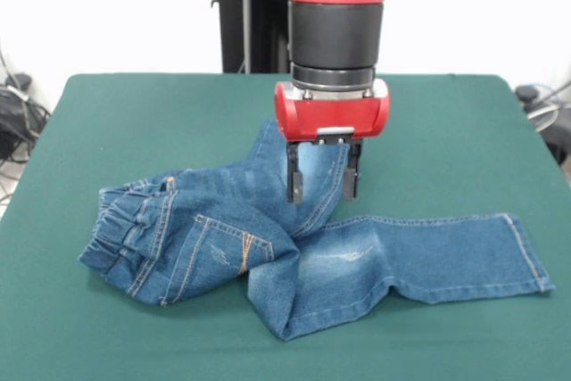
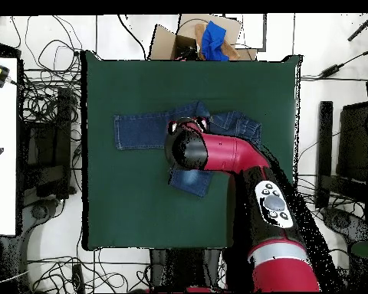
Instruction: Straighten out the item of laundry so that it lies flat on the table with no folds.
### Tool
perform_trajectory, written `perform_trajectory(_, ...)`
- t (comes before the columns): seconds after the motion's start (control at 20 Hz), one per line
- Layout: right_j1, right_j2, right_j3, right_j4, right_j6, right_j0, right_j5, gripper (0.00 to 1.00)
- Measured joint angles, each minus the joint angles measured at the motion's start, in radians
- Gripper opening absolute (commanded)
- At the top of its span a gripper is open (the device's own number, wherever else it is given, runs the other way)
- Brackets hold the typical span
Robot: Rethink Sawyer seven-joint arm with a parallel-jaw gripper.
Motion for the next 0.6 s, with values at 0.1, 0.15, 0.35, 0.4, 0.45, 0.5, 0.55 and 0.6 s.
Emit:
perform_trajectory(0.1,-0.007,-0.001,-0.008,0.0,0.0,0.004,0.016,1.0)
perform_trajectory(0.15,-0.009,-0.002,-0.01,0.0,0.0,0.006,0.019,1.0)
perform_trajectory(0.35,-0.029,-0.009,-0.013,0.0,0.0,0.028,0.038,1.0)
perform_trajectory(0.4,-0.038,-0.014,-0.013,0.001,0.0,0.04,0.05,1.0)
perform_trajectory(0.45,-0.042,-0.018,-0.014,0.002,0.0,0.046,0.058,1.0)
perform_trajectory(0.5,-0.055,-0.031,-0.014,0.003,0.0,0.061,0.08,1.0)
perform_trajectory(0.55,-0.068,-0.043,-0.015,0.003,0.0,0.076,0.108,1.0)
perform_trajectory(0.6,-0.078,-0.053,-0.018,0.004,0.0,0.088,0.135,1.0)
